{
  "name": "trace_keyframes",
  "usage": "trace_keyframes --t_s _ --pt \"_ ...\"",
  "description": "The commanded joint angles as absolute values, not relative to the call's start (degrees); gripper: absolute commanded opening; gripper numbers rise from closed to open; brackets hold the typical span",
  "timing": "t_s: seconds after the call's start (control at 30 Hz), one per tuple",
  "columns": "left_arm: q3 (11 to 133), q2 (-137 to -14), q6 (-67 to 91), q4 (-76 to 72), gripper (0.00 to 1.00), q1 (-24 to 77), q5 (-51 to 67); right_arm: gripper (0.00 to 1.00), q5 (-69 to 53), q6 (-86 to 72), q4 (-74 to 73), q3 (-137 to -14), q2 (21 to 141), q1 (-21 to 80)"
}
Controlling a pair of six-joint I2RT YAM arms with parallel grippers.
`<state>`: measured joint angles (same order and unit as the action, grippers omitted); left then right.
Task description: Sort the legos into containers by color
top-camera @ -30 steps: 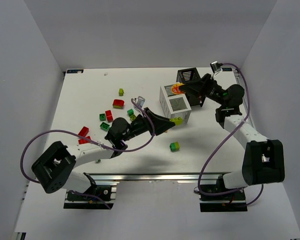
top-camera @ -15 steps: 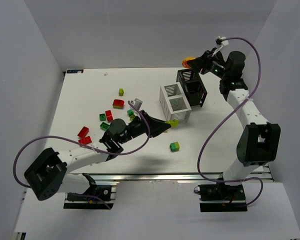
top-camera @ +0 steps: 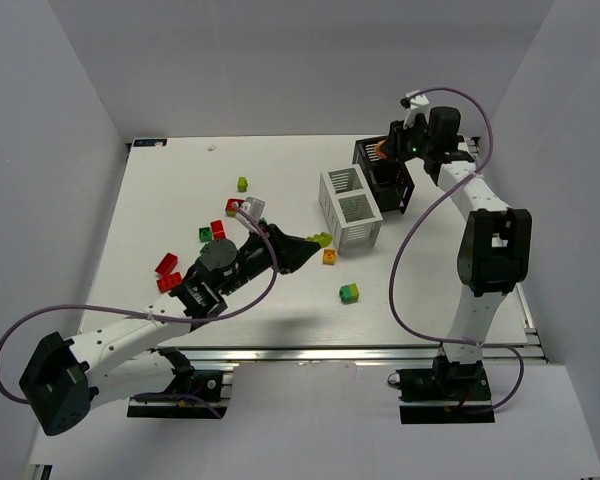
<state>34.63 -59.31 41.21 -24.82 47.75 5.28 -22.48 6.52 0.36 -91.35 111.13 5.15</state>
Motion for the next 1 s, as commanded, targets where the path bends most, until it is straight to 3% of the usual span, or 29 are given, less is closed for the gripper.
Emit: trace_keyframes --t_s 0.0,0.2,0.4,0.5,0.63,0.7,0.97 --pt "35.6 -56.9 40.1 -20.9 0.37 47.5 2.0 0.0 -21.3 10.3 1.5 -96.7 112.8 4.9" --pt "34.8 -55.9 40.9 -20.2 0.37 47.5 1.1 0.0 -21.3 11.6 2.2 -98.7 115.7 5.1" --pt "35.8 -56.6 40.8 -18.8 0.37 47.5 0.8 0.17 -21.3 12.7 2.8 -99.8 118.2 5.5" --pt "37.0 -57.3 40.4 -17.9 0.37 47.5 0.8 0.27 -21.4 12.8 3.3 -100.4 119.0 5.5" --pt "37.8 -58.2 40.2 -17.7 0.37 47.5 0.8 0.55 -22.1 12.8 3.4 -101.3 119.7 5.6" --pt "38.1 -58.4 40.2 -17.7 0.37 47.5 0.8 0.62 -22.5 12.6 3.4 -101.5 119.7 5.6" --pt "39.5 -59.6 39.8 -17.0 0.37 47.5 0.9 0.65 -24.7 11.3 4.0 -99.9 115.9 5.5"
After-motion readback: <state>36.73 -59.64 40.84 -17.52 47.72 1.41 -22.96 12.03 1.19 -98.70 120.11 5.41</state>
